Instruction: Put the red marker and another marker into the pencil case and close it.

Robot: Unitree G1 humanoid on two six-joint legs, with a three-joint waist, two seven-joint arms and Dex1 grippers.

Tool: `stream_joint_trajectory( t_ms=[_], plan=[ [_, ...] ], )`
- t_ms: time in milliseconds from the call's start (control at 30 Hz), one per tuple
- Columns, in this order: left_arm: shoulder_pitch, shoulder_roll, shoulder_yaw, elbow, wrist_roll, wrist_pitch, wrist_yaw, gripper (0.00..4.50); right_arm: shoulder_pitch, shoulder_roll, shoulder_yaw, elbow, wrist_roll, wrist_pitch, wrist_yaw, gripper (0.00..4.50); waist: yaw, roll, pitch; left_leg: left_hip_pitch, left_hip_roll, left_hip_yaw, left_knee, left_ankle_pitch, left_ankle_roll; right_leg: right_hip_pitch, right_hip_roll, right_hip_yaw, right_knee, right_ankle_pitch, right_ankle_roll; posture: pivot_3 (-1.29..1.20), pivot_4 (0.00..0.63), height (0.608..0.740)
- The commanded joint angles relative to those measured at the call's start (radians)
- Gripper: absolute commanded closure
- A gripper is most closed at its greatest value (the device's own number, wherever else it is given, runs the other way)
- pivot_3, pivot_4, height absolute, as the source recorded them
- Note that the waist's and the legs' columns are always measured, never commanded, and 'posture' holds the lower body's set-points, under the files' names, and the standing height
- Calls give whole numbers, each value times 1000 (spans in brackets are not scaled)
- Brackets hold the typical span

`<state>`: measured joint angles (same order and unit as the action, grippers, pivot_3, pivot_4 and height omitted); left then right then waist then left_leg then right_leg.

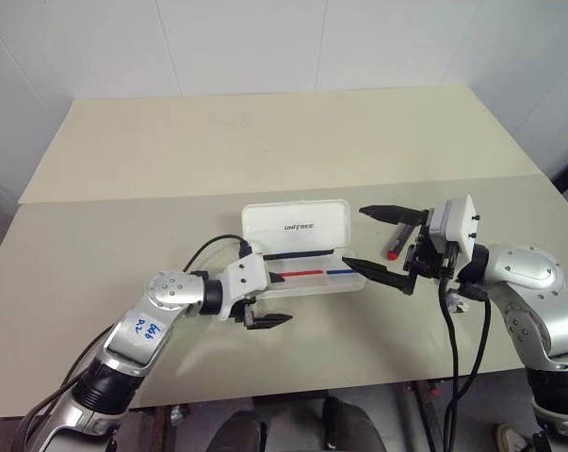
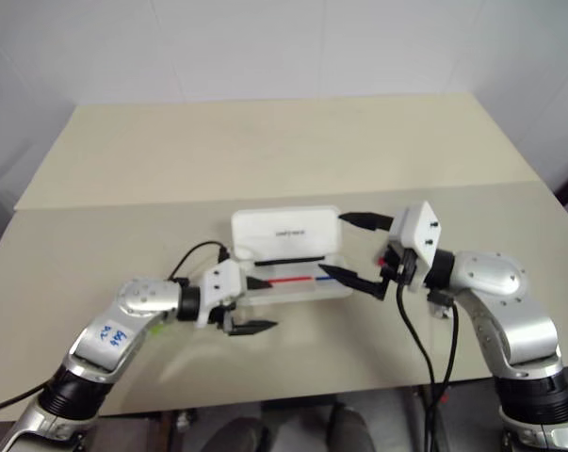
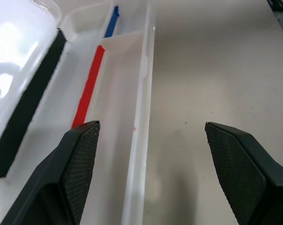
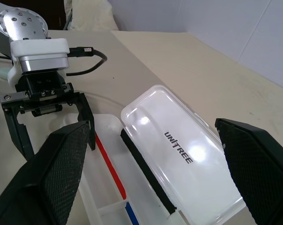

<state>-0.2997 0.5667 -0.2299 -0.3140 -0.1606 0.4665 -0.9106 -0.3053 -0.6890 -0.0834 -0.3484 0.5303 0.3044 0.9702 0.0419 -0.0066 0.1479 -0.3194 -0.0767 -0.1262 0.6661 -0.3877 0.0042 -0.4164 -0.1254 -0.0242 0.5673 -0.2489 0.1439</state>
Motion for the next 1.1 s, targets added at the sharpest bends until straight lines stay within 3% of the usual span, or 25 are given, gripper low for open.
stream_joint_trajectory(
  t_ms=[33, 267, 733, 1100],
  plan=[
    [32, -3, 46, -44, -34, -76, 5, 682, -24, 8, -2, -4, 10, -19, 12, 0, -1, 0, 0, 0, 0, 0, 0, 0, 0, 0, 0, 0, 0, 0, 0, 0, 150, 740],
    [78, -53, 114, 20, -90, -183, 12, 682, -42, 11, 1, 12, 3, -17, 15, 0, -1, 0, 0, 0, 0, 0, 0, 0, 0, 0, 0, 0, 0, 0, 0, 0, 150, 740],
    [108, -126, 58, 167, -100, -334, -31, 682, -55, 8, -1, -13, 10, 7, -4, 0, -7, 0, 0, 0, 0, 0, 0, 0, 0, 0, 0, 0, 0, 0, 0, 0, 150, 740],
    [93, -129, 111, 123, -145, -384, -46, 682, -29, 11, -18, -40, 5, 61, -79, 0, -15, 0, 0, 0, 0, 0, 0, 0, 0, 0, 0, 0, 0, 0, 0, 0, 150, 740]
  ],
)
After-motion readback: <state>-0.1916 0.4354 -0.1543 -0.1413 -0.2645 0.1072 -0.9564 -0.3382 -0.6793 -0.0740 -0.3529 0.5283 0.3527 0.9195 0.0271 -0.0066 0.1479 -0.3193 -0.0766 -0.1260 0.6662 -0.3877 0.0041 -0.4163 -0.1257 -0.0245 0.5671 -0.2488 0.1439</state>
